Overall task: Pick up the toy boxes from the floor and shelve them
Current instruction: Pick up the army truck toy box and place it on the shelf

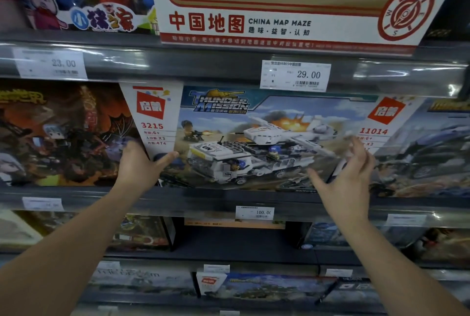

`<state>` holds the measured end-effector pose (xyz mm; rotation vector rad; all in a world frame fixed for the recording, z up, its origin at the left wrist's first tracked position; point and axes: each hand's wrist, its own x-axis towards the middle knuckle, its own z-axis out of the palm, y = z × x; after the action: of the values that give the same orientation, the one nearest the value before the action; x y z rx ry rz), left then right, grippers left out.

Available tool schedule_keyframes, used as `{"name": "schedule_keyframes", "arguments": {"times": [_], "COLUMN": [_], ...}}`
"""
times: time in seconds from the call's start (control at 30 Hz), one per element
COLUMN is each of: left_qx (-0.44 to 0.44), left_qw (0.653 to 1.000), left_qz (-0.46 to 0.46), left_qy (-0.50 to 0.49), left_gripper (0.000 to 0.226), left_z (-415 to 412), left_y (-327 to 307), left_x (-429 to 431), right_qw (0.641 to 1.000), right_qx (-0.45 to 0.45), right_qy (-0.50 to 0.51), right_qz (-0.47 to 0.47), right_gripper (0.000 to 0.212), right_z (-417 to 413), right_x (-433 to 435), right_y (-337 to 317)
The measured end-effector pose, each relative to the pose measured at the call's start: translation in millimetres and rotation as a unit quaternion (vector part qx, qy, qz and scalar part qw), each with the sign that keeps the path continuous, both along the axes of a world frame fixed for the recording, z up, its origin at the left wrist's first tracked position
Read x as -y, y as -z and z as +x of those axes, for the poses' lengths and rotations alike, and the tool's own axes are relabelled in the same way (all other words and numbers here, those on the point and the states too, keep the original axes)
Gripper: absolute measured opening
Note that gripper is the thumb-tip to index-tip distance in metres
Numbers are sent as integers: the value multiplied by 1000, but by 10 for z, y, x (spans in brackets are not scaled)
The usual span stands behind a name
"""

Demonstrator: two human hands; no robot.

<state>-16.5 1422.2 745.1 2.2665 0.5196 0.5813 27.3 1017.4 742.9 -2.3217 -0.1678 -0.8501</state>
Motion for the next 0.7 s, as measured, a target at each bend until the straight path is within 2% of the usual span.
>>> {"name": "schedule_keyframes", "arguments": {"times": [0.13, 0.3, 0.4, 0.53, 0.7], "left_qx": [17, 40, 46, 69, 57], "left_qw": [999, 998, 997, 989, 992], "left_qz": [27, 14, 9, -40, -54], "left_qy": [-23, -49, -64, -126, -97], "left_gripper": [45, 38, 41, 56, 55], "left_z": [-3, 18, 21, 25, 7], "left_y": [-36, -49, -56, -18, 5], "left_x": [134, 230, 275, 326, 354], "right_qw": [996, 994, 994, 994, 993], "right_qx": [-62, -62, -62, -72, -88], "right_qy": [-20, -12, -2, 5, 1], "right_qz": [69, 88, 95, 85, 85], "right_gripper": [96, 94, 95, 94, 91], "right_z": [55, 102, 117, 103, 65], "right_x": [-29, -98, -132, -182, -208], "right_y": [60, 113, 136, 156, 195]}}
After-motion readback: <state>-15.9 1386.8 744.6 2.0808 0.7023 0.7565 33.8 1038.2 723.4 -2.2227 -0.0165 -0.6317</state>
